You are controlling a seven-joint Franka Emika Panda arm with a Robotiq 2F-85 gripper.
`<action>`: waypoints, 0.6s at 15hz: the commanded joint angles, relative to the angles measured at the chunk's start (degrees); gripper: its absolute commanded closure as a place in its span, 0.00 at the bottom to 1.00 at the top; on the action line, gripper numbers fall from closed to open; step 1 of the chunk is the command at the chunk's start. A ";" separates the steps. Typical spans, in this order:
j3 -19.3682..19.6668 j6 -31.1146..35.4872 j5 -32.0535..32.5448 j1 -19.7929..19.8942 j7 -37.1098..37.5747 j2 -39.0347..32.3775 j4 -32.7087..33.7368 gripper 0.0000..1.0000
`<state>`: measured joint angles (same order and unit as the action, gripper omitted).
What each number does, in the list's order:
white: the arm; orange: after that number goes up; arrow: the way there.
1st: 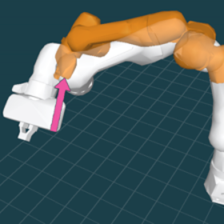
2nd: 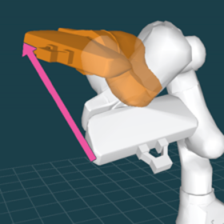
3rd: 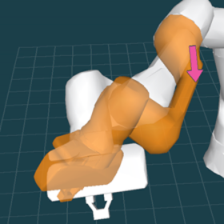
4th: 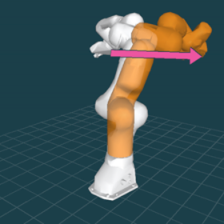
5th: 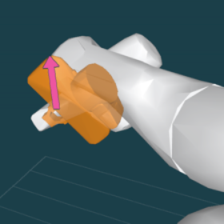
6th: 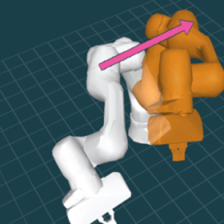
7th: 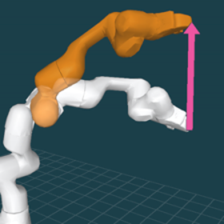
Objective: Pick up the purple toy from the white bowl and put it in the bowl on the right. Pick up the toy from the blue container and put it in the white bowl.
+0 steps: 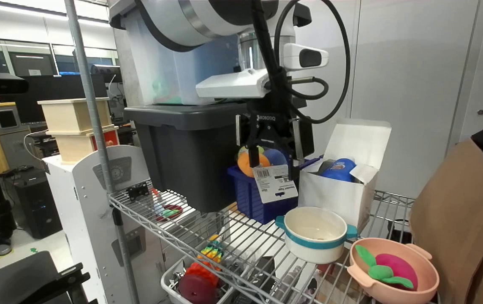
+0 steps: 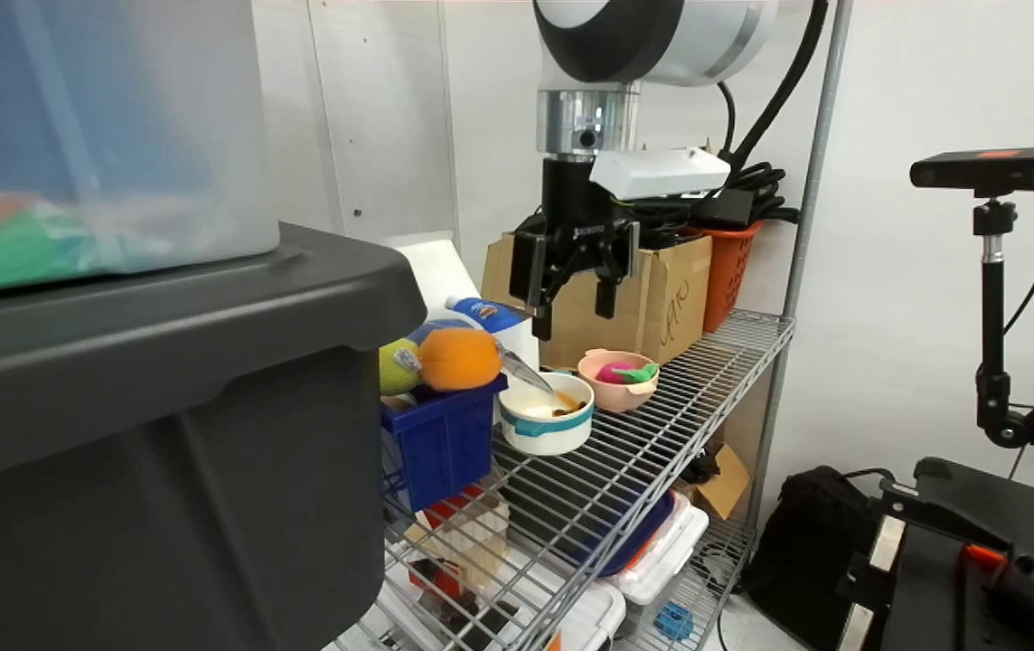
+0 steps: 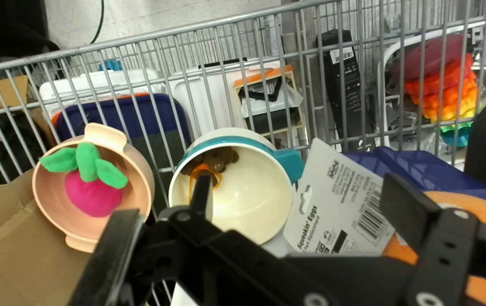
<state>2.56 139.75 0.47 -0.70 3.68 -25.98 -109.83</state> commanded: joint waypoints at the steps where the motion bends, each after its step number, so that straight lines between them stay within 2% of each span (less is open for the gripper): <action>1: -1.55 2.53 -0.48 -0.25 -0.27 2.88 -2.60 0.00; 9: -4.89 9.92 -1.12 -0.11 -3.79 -1.24 -1.84 0.00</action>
<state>-1.54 145.67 -0.23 -0.76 2.58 -25.49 -111.28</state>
